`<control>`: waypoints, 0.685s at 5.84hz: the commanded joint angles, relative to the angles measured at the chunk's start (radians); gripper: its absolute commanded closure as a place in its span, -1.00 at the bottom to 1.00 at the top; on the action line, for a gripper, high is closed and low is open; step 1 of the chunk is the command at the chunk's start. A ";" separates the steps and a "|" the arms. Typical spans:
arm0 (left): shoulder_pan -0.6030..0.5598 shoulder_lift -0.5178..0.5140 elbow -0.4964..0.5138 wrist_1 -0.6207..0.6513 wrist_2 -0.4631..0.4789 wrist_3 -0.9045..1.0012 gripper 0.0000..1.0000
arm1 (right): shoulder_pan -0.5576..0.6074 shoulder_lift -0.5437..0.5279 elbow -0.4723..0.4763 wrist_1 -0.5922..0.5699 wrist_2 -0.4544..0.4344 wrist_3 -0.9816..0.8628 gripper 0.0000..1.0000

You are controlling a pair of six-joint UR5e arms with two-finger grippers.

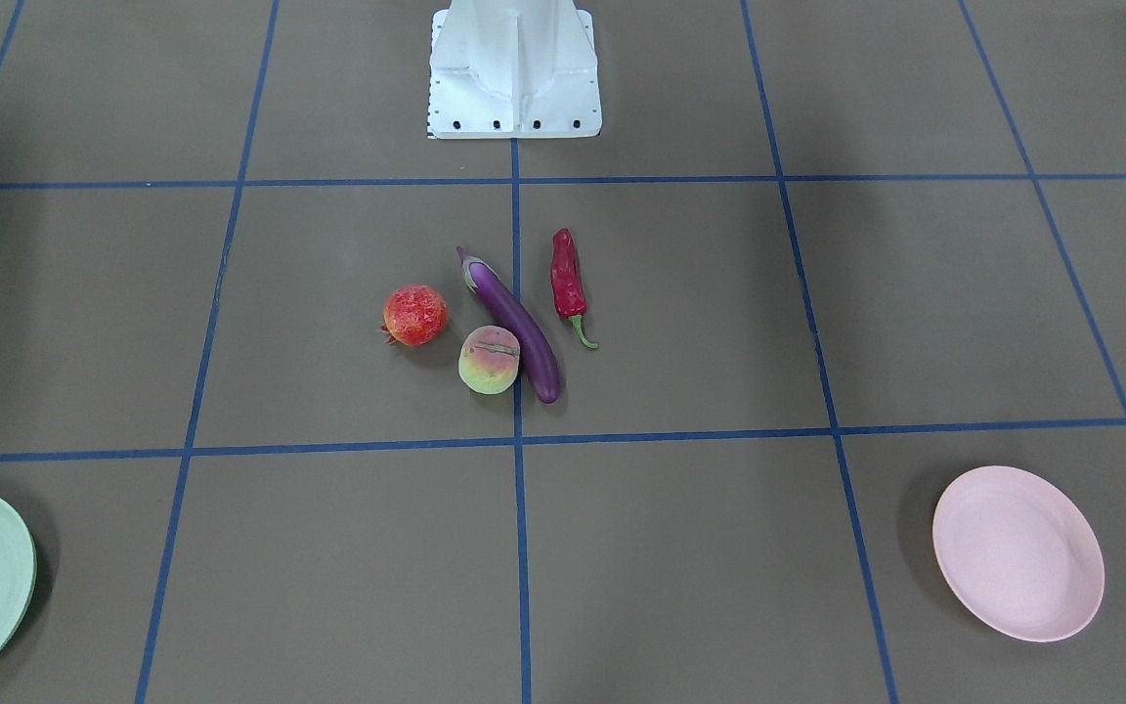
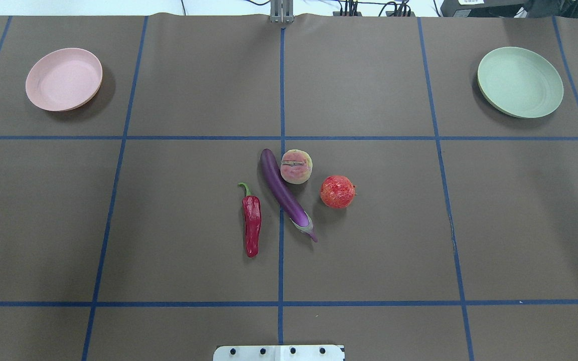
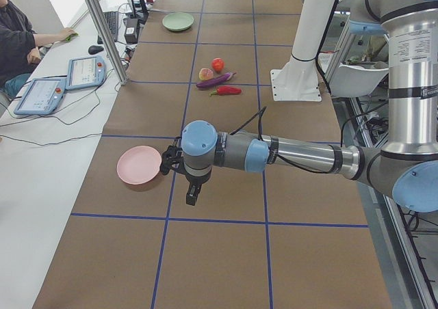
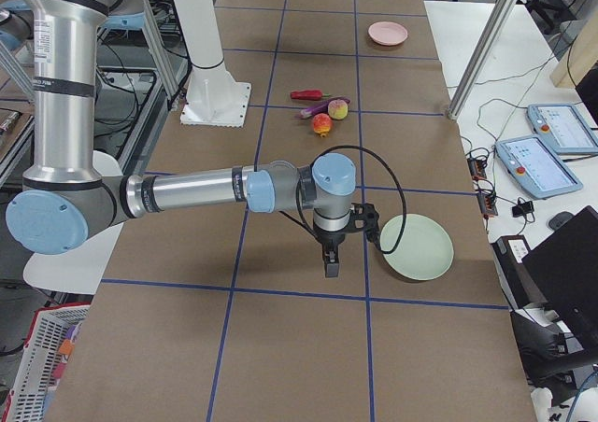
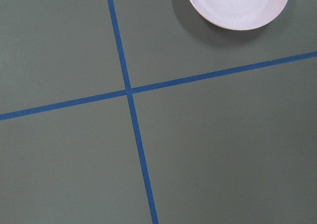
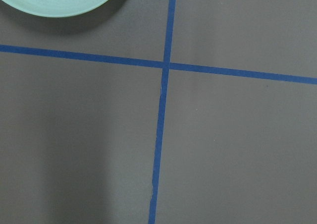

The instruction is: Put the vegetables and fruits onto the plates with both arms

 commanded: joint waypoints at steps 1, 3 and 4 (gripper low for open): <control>0.000 0.021 0.015 -0.010 0.026 0.010 -1.00 | -0.004 0.030 0.012 0.042 0.019 -0.010 -1.00; 0.002 0.007 0.026 -0.016 0.026 0.008 -1.00 | -0.180 0.177 0.005 0.227 0.026 0.003 -1.00; 0.003 0.007 0.022 -0.017 0.026 0.007 -1.00 | -0.312 0.303 0.002 0.231 0.015 0.082 -1.00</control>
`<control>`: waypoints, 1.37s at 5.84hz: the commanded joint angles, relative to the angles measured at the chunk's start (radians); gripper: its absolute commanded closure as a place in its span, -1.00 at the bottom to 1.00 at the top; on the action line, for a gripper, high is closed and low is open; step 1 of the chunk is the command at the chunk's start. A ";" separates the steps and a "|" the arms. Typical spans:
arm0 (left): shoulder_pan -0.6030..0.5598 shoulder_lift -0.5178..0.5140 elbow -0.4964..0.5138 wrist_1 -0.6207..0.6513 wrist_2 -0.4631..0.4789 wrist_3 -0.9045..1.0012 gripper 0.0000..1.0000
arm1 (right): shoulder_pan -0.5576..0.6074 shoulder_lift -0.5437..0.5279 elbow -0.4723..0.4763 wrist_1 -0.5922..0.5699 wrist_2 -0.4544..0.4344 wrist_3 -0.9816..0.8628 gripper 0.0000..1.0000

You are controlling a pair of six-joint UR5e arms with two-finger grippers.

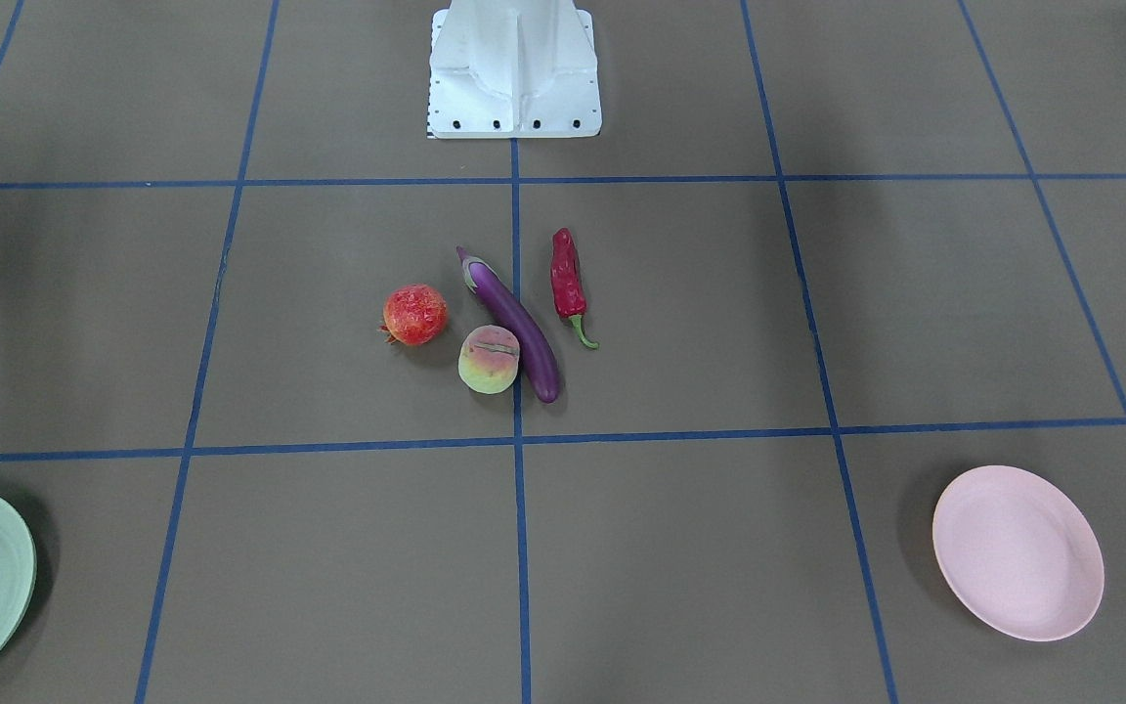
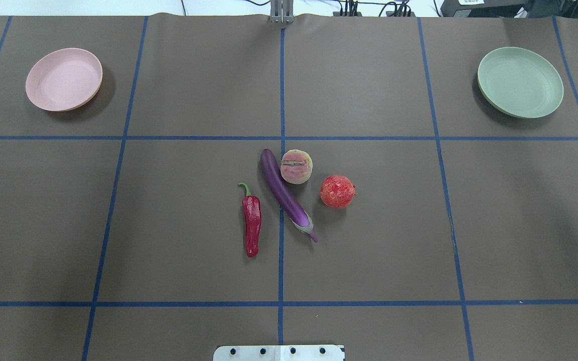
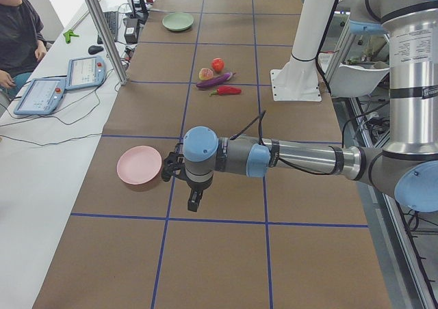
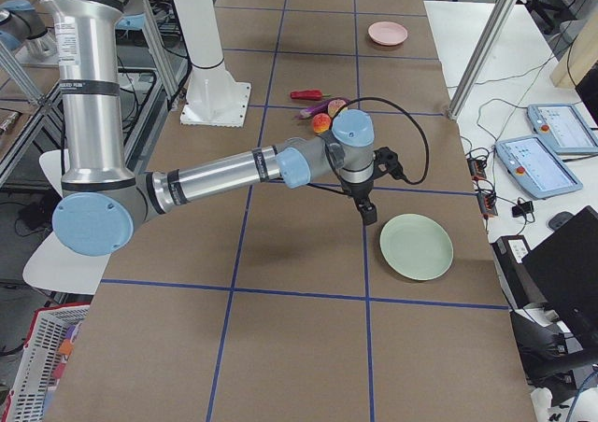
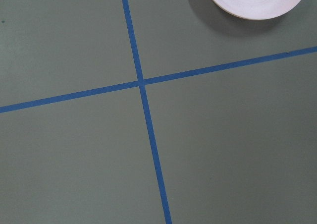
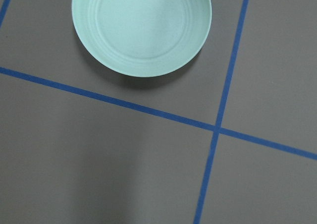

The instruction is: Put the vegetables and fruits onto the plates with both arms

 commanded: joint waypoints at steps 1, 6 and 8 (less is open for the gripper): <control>0.003 -0.004 -0.003 -0.003 -0.001 0.002 -1.00 | -0.235 0.233 -0.020 0.015 -0.049 0.227 -1.00; 0.003 -0.004 0.000 -0.043 -0.001 -0.001 -1.00 | -0.665 0.557 -0.176 -0.196 -0.381 0.592 -0.96; 0.003 -0.004 0.000 -0.043 -0.001 -0.003 -1.00 | -0.702 0.581 -0.180 -0.284 -0.381 0.606 -0.92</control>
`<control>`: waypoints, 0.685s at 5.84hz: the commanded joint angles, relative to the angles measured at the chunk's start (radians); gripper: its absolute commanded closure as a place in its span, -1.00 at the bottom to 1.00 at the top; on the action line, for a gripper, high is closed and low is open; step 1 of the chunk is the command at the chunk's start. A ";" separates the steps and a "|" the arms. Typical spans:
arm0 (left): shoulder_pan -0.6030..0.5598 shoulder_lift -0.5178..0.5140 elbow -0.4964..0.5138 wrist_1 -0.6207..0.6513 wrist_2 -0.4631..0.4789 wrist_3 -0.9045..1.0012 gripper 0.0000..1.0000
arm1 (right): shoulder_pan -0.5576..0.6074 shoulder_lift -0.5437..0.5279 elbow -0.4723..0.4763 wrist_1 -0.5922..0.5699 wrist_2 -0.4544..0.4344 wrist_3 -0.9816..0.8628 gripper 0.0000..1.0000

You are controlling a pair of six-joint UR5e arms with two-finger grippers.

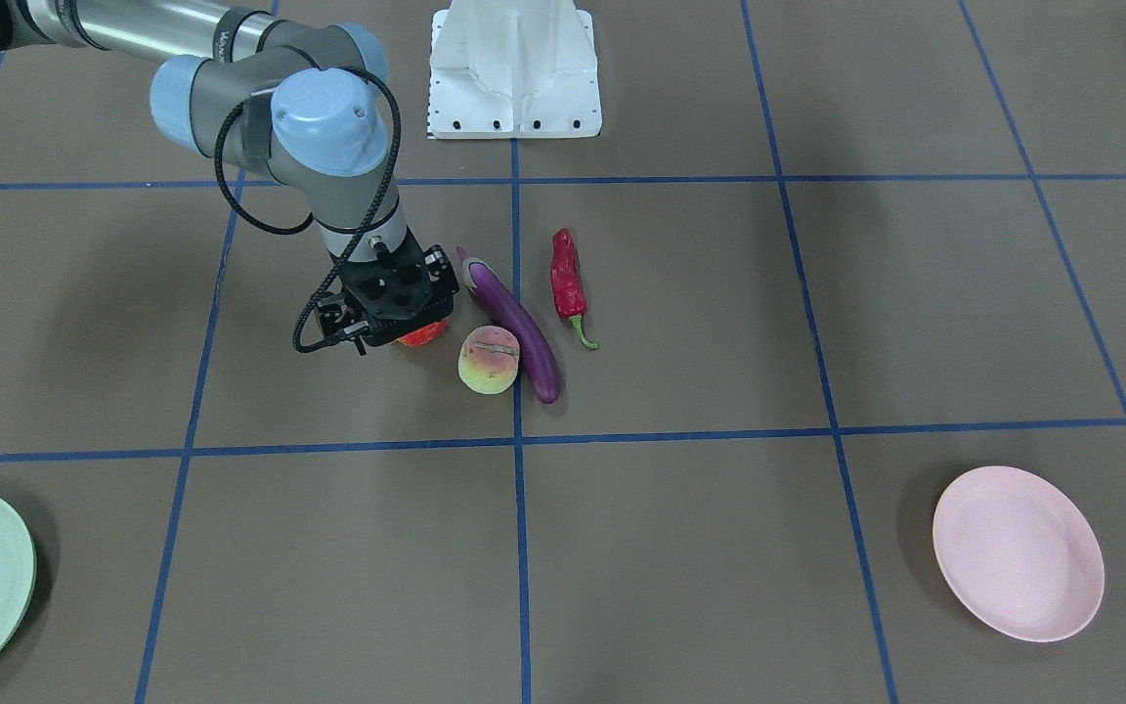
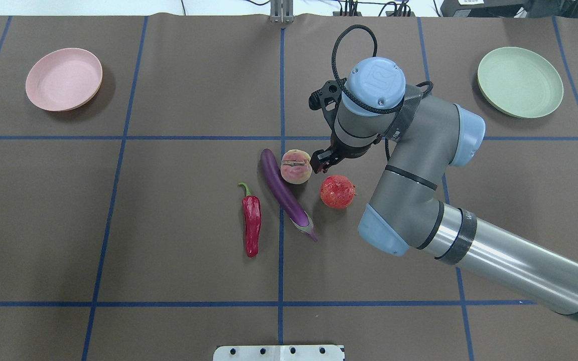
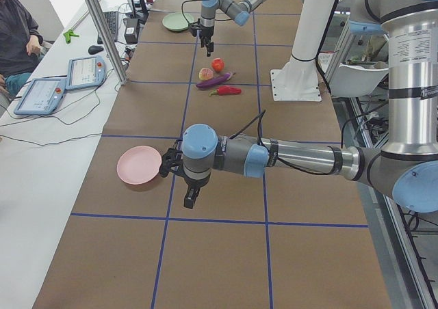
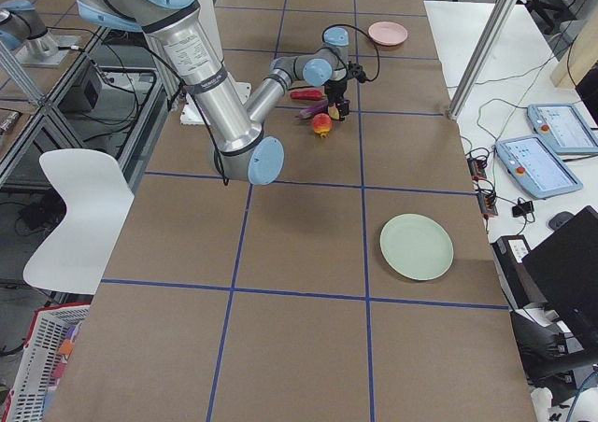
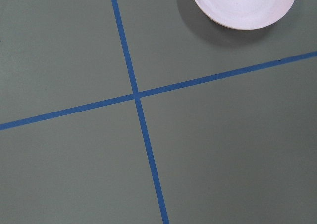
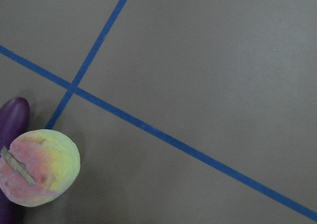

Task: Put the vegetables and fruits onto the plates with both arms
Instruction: 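Reach the right gripper down and grasp the red pomegranate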

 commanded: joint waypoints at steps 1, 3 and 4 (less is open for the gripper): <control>0.000 0.000 -0.001 -0.001 0.000 -0.002 -1.00 | -0.041 0.017 0.002 -0.078 -0.010 0.011 -0.94; 0.000 0.000 -0.001 0.001 0.000 0.000 -1.00 | -0.107 0.009 -0.011 -0.079 -0.067 0.041 -0.96; 0.000 0.002 -0.002 0.001 0.000 0.000 -1.00 | -0.119 0.003 -0.024 -0.079 -0.089 0.040 -0.96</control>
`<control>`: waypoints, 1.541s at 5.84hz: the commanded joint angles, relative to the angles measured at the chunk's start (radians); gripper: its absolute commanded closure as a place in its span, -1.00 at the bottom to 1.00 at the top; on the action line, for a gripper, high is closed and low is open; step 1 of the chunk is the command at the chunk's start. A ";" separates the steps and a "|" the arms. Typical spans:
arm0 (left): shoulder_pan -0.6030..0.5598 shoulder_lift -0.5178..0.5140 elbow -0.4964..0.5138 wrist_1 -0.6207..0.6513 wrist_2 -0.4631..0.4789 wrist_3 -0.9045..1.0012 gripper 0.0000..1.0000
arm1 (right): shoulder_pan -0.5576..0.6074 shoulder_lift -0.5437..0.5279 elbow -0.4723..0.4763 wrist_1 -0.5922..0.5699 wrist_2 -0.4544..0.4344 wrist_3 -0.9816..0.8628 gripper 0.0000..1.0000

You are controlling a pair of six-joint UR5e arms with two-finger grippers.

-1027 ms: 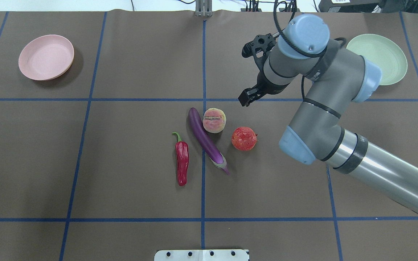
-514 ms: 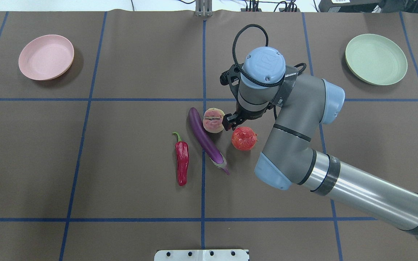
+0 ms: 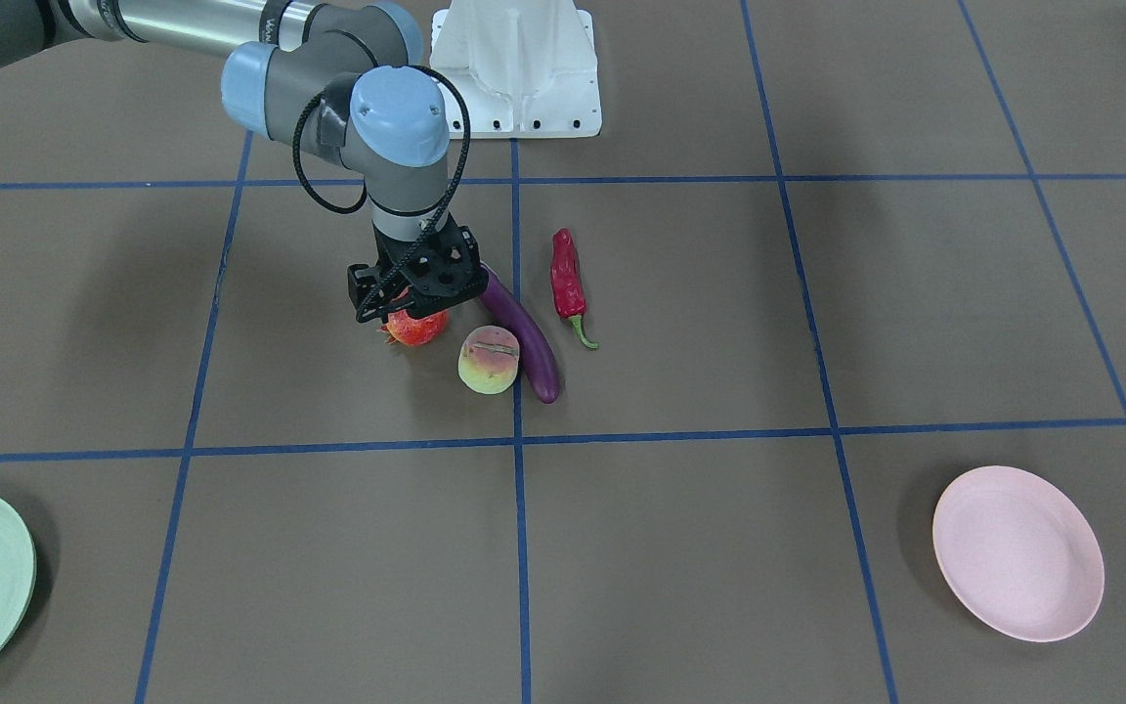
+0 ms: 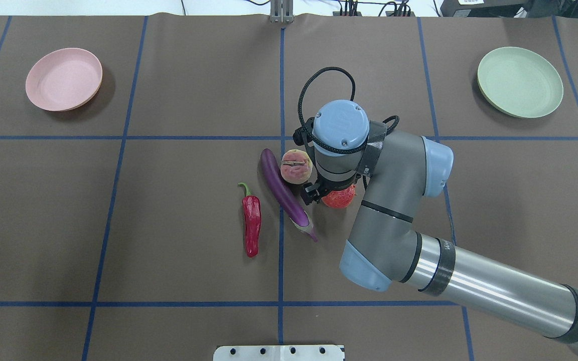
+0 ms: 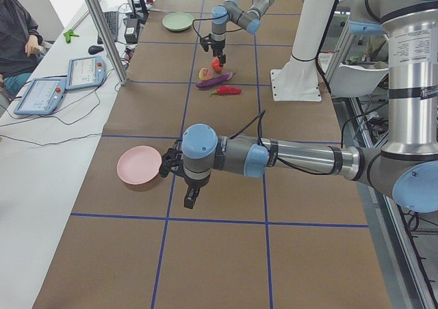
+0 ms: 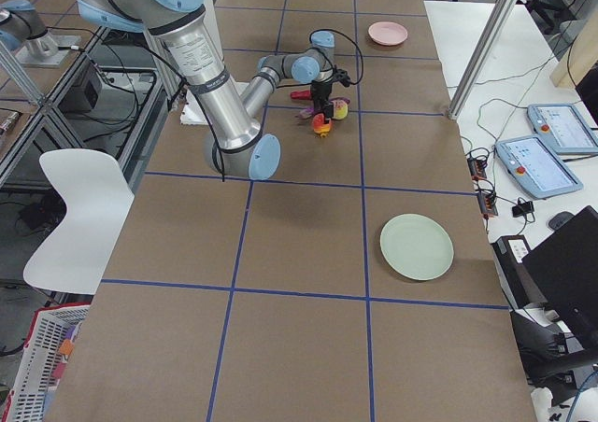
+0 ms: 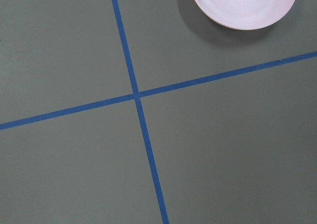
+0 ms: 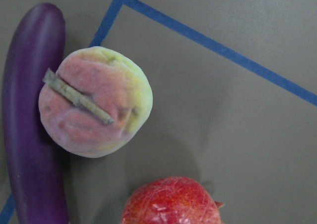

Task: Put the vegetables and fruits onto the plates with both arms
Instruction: 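Reach the right gripper down and grasp the red pomegranate, then carry the pomegranate with the right gripper onto the pale green plate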

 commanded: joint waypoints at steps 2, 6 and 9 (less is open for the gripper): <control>0.000 0.001 -0.001 0.000 -0.002 0.000 -1.00 | -0.027 -0.014 -0.022 -0.003 -0.027 -0.012 -0.35; 0.000 -0.002 -0.007 0.000 -0.008 -0.001 -1.00 | 0.357 -0.076 0.023 0.011 0.267 -0.207 1.00; 0.000 -0.002 -0.013 -0.001 -0.009 0.000 -1.00 | 0.687 -0.156 -0.417 0.376 0.485 -0.495 1.00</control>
